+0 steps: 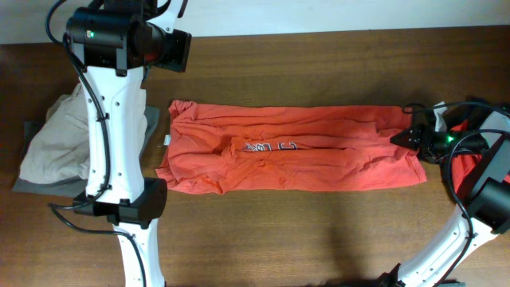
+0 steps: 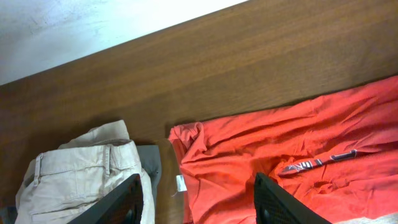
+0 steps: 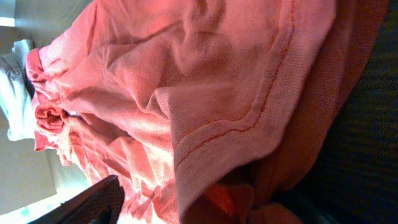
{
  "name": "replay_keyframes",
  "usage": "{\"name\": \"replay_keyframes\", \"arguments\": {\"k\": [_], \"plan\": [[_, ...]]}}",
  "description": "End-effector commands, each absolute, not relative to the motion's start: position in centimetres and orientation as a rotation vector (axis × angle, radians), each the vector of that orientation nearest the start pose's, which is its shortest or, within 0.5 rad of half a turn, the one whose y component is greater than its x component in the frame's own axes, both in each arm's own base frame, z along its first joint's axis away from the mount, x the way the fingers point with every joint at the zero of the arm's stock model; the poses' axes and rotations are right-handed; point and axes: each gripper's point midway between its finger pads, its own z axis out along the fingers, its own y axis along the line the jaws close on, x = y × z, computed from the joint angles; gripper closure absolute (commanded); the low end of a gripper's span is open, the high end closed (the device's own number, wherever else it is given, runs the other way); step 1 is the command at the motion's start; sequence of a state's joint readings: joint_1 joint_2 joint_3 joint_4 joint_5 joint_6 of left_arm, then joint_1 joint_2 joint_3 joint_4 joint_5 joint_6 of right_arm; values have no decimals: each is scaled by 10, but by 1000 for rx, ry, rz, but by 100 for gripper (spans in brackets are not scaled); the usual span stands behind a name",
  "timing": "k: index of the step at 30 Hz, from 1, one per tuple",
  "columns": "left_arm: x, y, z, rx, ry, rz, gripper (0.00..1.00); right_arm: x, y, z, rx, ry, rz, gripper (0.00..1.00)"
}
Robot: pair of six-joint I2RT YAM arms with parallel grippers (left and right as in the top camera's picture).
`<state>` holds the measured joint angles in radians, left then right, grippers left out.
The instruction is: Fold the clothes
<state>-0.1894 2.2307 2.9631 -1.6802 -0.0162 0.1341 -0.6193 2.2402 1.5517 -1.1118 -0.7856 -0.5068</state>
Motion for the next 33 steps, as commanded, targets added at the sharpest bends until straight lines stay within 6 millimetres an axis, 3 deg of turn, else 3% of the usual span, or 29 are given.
{"name": "replay_keyframes", "arguments": {"k": [1, 5, 9, 17, 23, 27, 33], "plan": [[456, -83, 340, 384, 2465, 2, 43, 347, -106, -15, 341, 2809, 1134, 27], [456, -84, 340, 386, 2465, 1, 43, 350, -110, -18, 431, 2816, 1111, 47], [456, -84, 340, 386, 2466, 1, 43, 352, -111, -19, 473, 2813, 1107, 57], [455, -84, 339, 387, 2471, 2, 43, 357, -120, -19, 600, 2828, 1060, 94], [455, -83, 339, 386, 2471, 3, 43, 367, -131, -7, 629, 2825, 999, 96], [455, -83, 339, 387, 2471, 3, 43, 362, -168, -6, 771, 2951, 692, 96], [455, -83, 339, 386, 2469, 3, 43, 387, -192, 40, 727, 2917, 578, 96]]}}
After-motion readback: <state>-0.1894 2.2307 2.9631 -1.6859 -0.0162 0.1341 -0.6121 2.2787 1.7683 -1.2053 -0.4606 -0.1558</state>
